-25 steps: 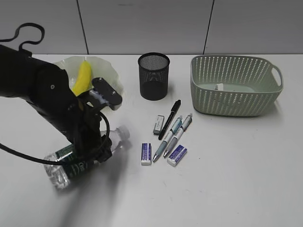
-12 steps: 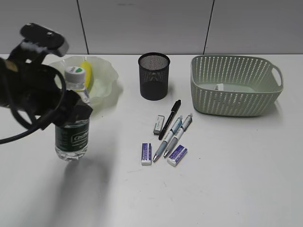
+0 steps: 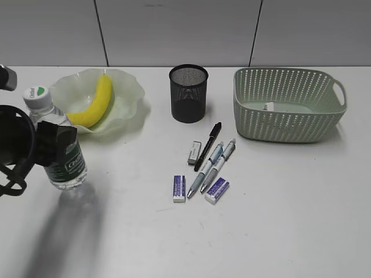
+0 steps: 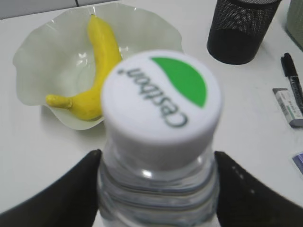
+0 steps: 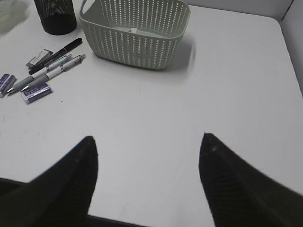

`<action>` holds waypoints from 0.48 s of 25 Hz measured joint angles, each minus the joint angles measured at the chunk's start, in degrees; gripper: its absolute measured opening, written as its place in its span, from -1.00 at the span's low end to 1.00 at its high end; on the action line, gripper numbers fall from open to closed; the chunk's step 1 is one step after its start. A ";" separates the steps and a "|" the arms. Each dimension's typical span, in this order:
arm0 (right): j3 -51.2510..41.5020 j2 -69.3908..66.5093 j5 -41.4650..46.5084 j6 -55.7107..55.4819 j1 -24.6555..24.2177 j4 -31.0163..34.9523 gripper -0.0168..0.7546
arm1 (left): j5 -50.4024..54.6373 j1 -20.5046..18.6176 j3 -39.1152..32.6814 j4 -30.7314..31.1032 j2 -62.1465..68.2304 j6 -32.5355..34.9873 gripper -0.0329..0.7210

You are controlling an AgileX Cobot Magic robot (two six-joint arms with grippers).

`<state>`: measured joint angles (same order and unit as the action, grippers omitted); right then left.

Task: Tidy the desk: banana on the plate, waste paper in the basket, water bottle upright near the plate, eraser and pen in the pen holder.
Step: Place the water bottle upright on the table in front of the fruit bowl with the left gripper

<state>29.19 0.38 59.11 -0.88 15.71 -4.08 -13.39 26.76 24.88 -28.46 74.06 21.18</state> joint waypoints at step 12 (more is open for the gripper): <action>0.00 0.04 0.00 -0.05 0.00 0.00 0.41 | -9.59 0.00 0.68 -0.93 11.98 -3.51 0.42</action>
<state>29.19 0.42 59.11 -0.93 15.71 -4.08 -22.98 26.76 25.56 -29.39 86.04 17.67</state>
